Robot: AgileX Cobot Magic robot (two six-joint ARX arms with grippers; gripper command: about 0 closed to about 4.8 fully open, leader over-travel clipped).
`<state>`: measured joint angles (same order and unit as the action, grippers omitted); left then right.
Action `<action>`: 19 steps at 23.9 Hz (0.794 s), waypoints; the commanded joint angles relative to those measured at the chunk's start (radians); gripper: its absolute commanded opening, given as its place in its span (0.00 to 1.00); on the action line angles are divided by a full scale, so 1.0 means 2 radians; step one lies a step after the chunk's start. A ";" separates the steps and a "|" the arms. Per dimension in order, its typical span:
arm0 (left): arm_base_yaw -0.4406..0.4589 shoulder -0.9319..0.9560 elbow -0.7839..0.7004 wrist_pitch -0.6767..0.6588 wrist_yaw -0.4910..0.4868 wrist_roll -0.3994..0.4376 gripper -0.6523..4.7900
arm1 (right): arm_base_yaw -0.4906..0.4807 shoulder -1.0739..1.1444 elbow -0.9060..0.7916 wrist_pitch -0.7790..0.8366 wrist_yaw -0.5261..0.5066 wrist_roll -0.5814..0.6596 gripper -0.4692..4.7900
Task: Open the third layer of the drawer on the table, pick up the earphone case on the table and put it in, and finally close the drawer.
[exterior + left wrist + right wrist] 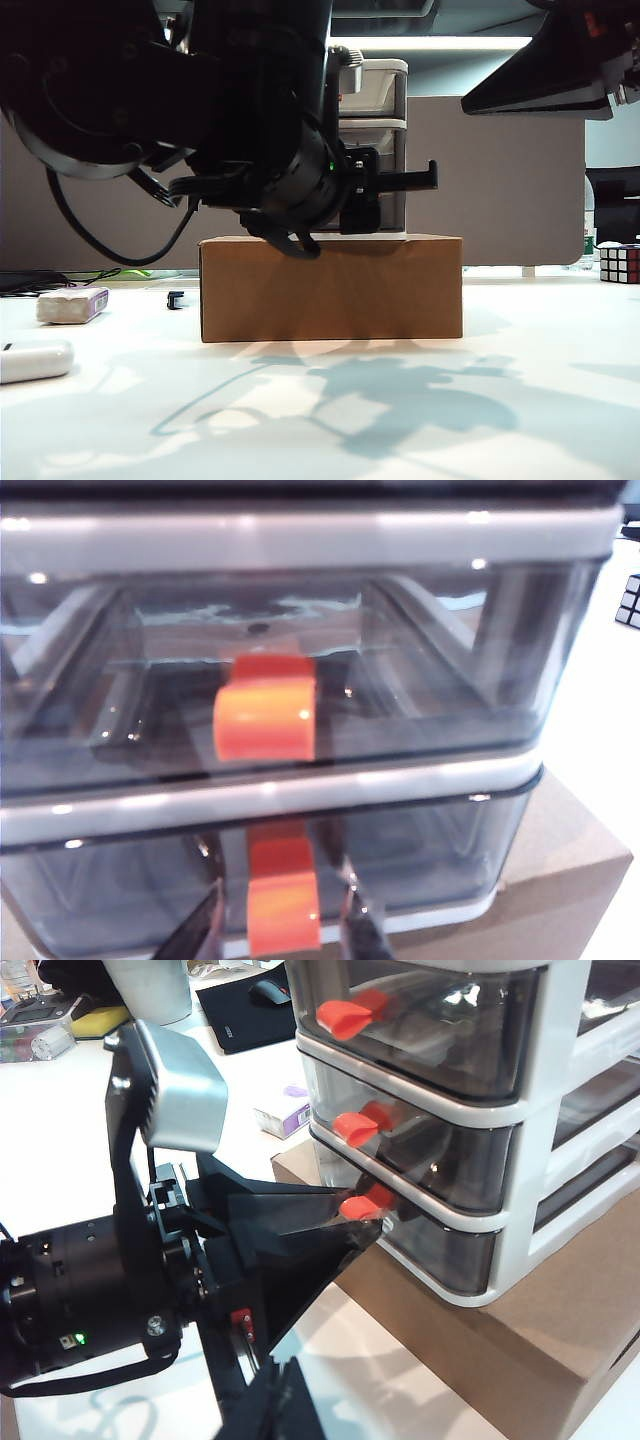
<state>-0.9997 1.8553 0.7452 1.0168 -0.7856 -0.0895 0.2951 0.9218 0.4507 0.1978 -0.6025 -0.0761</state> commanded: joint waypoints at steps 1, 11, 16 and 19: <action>0.003 -0.001 0.003 0.009 0.002 0.002 0.33 | 0.000 -0.001 0.001 0.009 -0.001 -0.002 0.08; 0.002 -0.001 0.004 0.009 0.002 0.002 0.11 | 0.001 0.000 0.001 0.041 0.001 -0.001 0.08; -0.005 -0.002 0.004 0.009 -0.002 0.002 0.11 | 0.001 0.045 0.018 0.121 0.002 0.051 0.08; -0.008 -0.002 0.003 0.008 -0.002 0.002 0.11 | 0.001 0.080 0.042 0.122 -0.001 0.051 0.08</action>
<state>-1.0077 1.8553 0.7490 1.0214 -0.7898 -0.0860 0.2958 1.0634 0.5133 0.4194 -0.6025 0.0181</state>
